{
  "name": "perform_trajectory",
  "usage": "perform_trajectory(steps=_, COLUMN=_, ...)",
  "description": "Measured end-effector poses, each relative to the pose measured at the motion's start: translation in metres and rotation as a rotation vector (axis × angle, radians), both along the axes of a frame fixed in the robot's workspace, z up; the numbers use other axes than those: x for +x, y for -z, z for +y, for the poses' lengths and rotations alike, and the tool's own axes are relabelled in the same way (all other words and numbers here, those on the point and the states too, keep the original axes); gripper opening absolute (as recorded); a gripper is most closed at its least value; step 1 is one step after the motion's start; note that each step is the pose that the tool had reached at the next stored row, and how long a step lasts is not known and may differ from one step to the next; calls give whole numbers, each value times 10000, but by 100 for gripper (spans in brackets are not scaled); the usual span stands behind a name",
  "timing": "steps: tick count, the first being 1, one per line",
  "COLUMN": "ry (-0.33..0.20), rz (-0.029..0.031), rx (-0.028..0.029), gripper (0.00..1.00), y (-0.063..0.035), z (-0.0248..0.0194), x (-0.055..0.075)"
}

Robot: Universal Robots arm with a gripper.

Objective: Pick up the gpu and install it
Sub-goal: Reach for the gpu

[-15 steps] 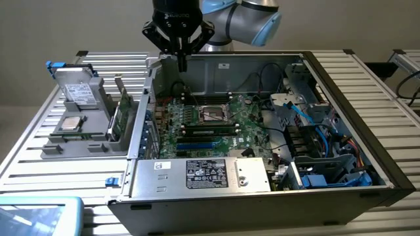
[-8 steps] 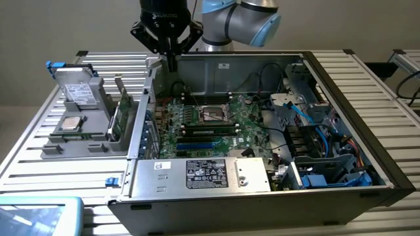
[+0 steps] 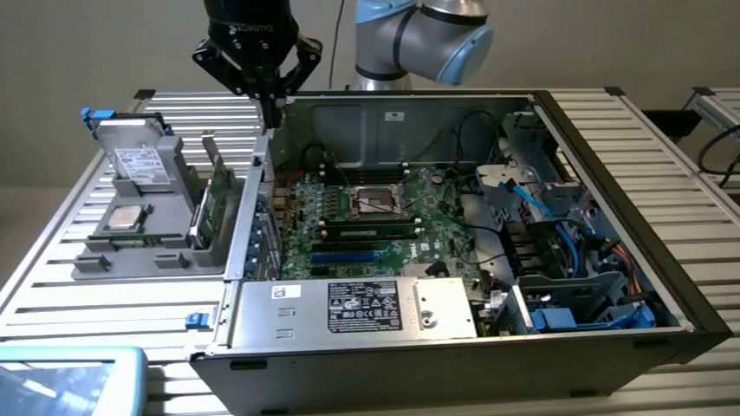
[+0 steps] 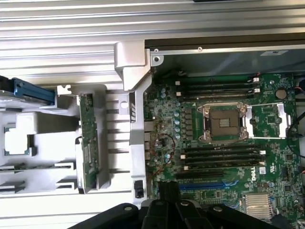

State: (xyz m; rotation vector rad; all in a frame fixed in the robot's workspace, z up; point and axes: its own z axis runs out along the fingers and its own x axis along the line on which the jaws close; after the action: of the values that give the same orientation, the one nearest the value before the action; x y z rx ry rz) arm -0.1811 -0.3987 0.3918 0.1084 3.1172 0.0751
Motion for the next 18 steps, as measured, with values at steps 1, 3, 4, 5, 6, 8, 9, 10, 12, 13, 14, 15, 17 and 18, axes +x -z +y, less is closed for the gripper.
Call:
perform_trajectory(steps=1, ry=1, rz=-7, rx=1, gripper=12, y=4, z=0, x=-47)
perform_trajectory(steps=3, ry=0, rz=-22, rx=0, gripper=12, y=15, z=0, x=-137)
perform_trajectory(steps=4, ry=0, rz=-29, rx=0, gripper=12, y=21, z=0, x=-181)
perform_trajectory(steps=5, ry=1, rz=-34, rx=-1, gripper=12, y=30, z=0, x=-226)
perform_trajectory(steps=6, ry=1, rz=-41, rx=-1, gripper=12, y=39, z=0, x=-271)
perform_trajectory(steps=8, ry=0, rz=-54, rx=-1, gripper=12, y=63, z=0, x=-365)
perform_trajectory(steps=9, ry=1, rz=-61, rx=0, gripper=12, y=75, z=0, x=-410)
perform_trajectory(steps=10, ry=1, rz=-66, rx=-1, gripper=12, y=86, z=0, x=-455)
perform_trajectory(steps=12, ry=0, rz=-78, rx=-1, gripper=12, y=102, z=0, x=-546)
perform_trajectory(steps=13, ry=0, rz=-85, rx=-1, gripper=12, y=108, z=0, x=-591)
perform_trajectory(steps=14, ry=1, rz=-96, rx=0, gripper=12, y=116, z=0, x=-636)
perform_trajectory(steps=15, ry=0, rz=-109, rx=0, gripper=12, y=126, z=0, x=-681)
perform_trajectory(steps=17, ry=0, rz=-139, rx=-1, gripper=12, y=148, z=0, x=-772)
perform_trajectory(steps=18, ry=1, rz=-156, rx=-1, gripper=12, y=160, z=0, x=-815)
